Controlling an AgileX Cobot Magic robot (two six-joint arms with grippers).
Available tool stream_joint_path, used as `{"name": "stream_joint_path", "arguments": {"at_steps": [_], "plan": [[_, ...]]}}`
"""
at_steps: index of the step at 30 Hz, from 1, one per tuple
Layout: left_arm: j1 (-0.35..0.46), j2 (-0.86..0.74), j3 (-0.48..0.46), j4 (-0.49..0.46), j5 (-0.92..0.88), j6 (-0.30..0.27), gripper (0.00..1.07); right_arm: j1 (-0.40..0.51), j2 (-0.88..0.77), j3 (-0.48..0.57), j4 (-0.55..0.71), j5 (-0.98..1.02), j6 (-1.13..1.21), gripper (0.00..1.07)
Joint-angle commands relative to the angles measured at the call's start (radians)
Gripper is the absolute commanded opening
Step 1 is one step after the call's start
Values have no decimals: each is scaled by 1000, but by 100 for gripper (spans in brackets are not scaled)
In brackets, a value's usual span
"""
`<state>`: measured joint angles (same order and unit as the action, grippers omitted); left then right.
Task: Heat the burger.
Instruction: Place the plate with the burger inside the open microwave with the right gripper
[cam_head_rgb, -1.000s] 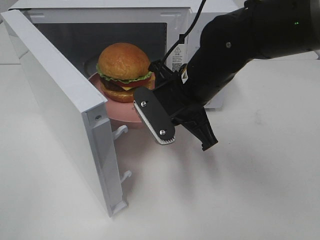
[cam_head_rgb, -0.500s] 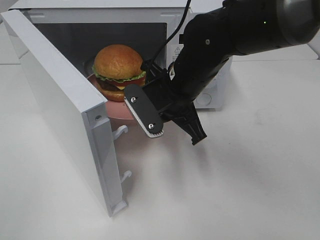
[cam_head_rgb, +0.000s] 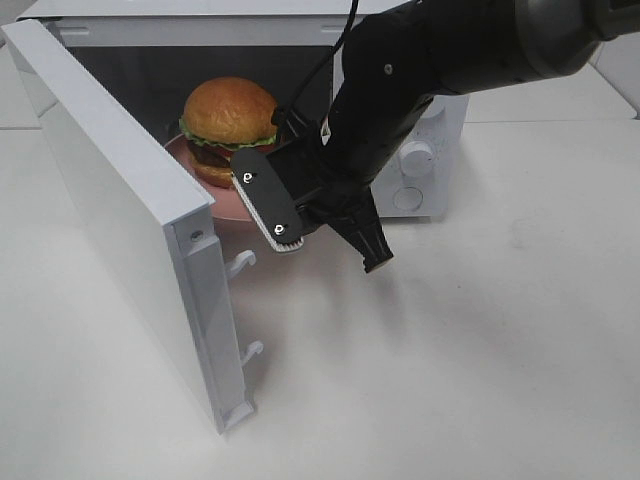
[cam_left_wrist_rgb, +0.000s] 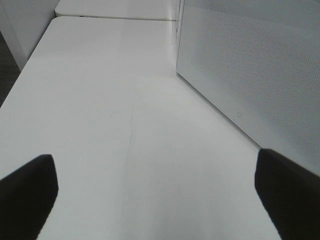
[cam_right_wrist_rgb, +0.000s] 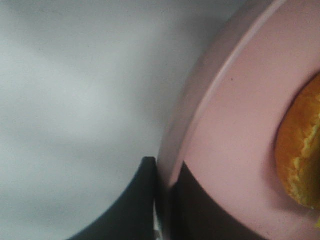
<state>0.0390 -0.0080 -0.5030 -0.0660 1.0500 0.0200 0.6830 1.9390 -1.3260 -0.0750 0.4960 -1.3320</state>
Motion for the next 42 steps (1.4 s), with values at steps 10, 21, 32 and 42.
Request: {"name": "stream_joint_path", "arguments": {"at_steps": [10,21,32,42], "plan": [[-6,-17,3,-4,-13,2,100,-3,71,-140,-85,7,128,0],[-6,-17,3,-4,-13,2,100,-2,156,-266,-113,42,192,0],[-6,-17,3,-4,-13,2,100,-2,216,-366,-165,70,251,0],[-6,-17,3,-4,-13,2,100,-2,286,-470,-184,81,290,0]]}}
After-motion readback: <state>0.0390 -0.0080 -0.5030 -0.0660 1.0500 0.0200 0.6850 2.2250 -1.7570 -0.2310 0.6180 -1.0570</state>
